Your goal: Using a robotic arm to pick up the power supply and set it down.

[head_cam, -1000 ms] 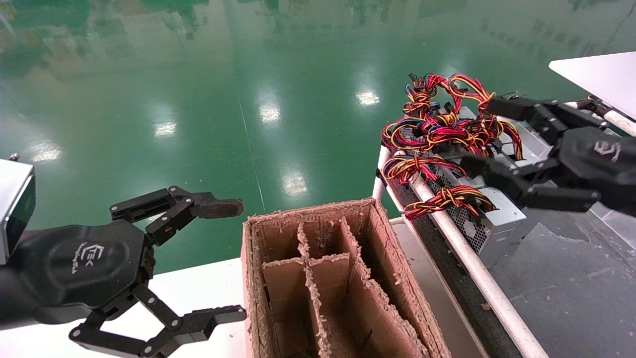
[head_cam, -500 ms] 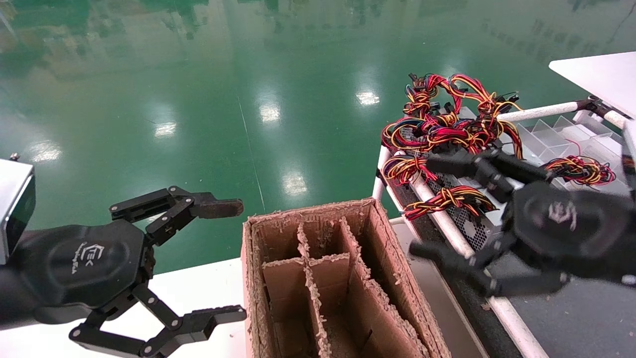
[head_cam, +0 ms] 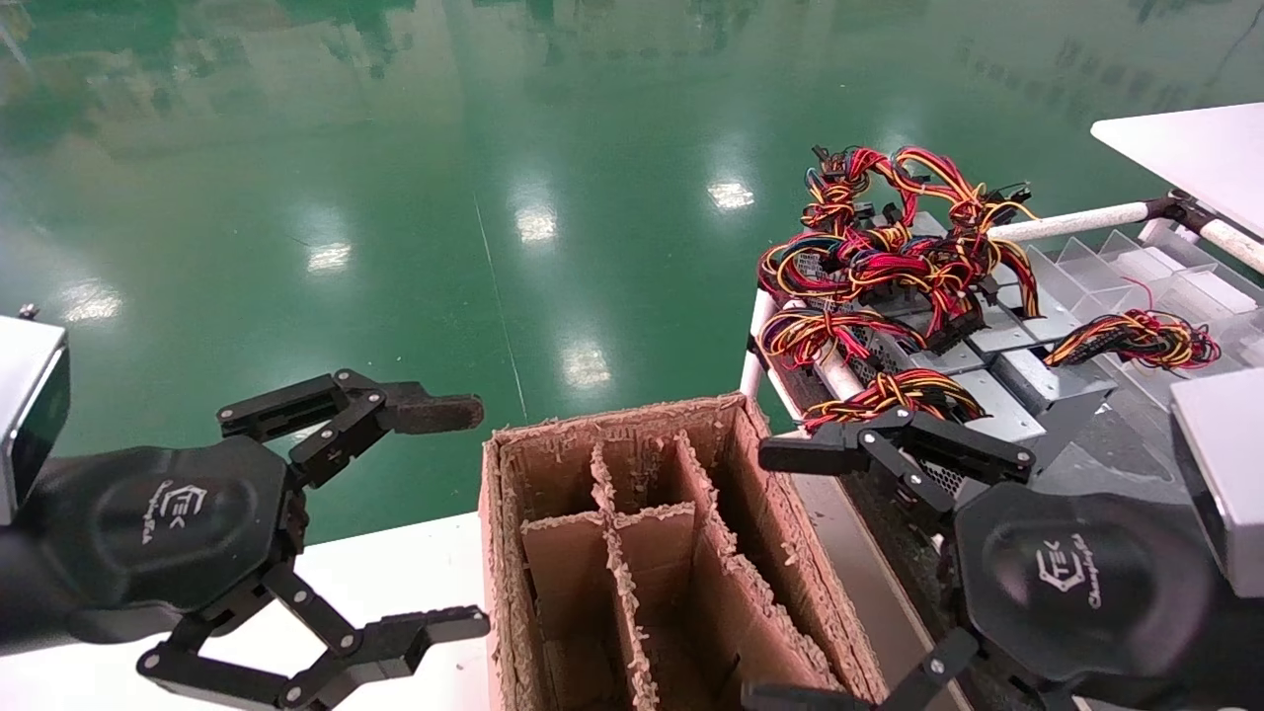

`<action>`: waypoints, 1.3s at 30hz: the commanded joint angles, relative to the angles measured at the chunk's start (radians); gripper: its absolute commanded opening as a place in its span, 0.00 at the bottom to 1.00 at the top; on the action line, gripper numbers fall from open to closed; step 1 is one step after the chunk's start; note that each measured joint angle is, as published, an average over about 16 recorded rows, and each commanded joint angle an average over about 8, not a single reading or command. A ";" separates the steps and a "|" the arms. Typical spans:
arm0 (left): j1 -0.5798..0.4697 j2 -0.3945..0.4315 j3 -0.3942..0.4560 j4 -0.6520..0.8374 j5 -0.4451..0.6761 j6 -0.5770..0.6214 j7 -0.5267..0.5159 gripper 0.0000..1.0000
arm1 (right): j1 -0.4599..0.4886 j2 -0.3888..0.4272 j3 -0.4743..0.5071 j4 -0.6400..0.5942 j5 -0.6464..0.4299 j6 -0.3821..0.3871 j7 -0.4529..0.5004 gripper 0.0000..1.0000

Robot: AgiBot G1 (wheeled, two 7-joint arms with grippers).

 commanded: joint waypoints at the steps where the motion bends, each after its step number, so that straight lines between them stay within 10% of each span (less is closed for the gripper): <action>1: 0.000 0.000 0.000 0.000 0.000 0.000 0.000 1.00 | -0.004 0.001 0.000 0.009 0.001 0.000 0.002 1.00; 39: 0.000 0.000 0.000 0.000 0.000 0.000 0.000 1.00 | 0.011 -0.002 0.000 -0.027 -0.002 0.001 -0.006 1.00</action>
